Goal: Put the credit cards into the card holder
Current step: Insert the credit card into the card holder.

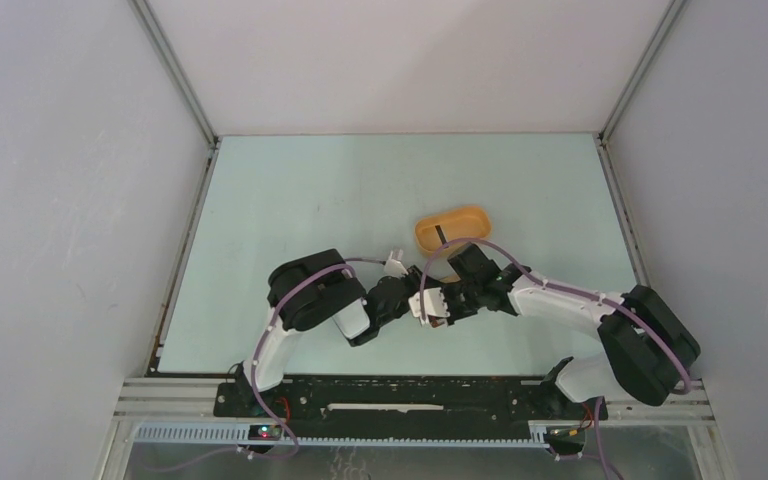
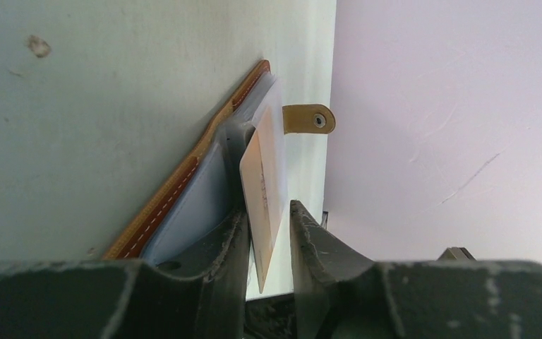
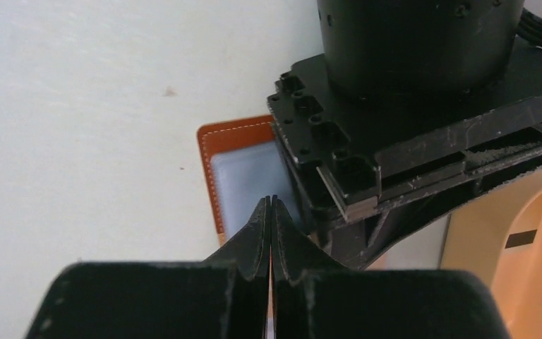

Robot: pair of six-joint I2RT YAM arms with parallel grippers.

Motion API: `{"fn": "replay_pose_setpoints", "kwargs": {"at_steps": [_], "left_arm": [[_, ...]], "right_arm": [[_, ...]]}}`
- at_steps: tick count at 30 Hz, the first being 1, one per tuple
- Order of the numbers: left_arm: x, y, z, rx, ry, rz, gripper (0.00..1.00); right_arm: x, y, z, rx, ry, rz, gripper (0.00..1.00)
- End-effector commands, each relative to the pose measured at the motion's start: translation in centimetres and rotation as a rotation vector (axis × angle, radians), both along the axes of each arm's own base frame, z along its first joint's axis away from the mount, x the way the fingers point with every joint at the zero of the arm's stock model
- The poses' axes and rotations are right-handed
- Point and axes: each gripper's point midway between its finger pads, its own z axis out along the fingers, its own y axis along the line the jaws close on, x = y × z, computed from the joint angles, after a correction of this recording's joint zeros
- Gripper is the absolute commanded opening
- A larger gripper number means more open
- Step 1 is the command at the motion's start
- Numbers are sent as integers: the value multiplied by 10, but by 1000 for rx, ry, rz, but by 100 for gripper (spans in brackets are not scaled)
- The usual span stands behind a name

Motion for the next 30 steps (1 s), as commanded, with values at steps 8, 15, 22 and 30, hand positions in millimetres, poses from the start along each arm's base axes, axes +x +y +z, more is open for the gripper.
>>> {"fn": "replay_pose_setpoints", "kwargs": {"at_steps": [8,15,22,30], "left_arm": [[-3,1,-29,76,41,-25,34],[-3,1,-31,83,43,-26,35],[-3,3,-36,93,49,-22,36],[-3,5,-40,103,55,-21,37]], "right_arm": [[23,-12,-17,-95,-149,-30,0],[34,-24,-11,-101,-167,-90,0],[41,-43,-12,-122,-171,-143,0],[48,-58,-8,-112,-156,-210,0]]}}
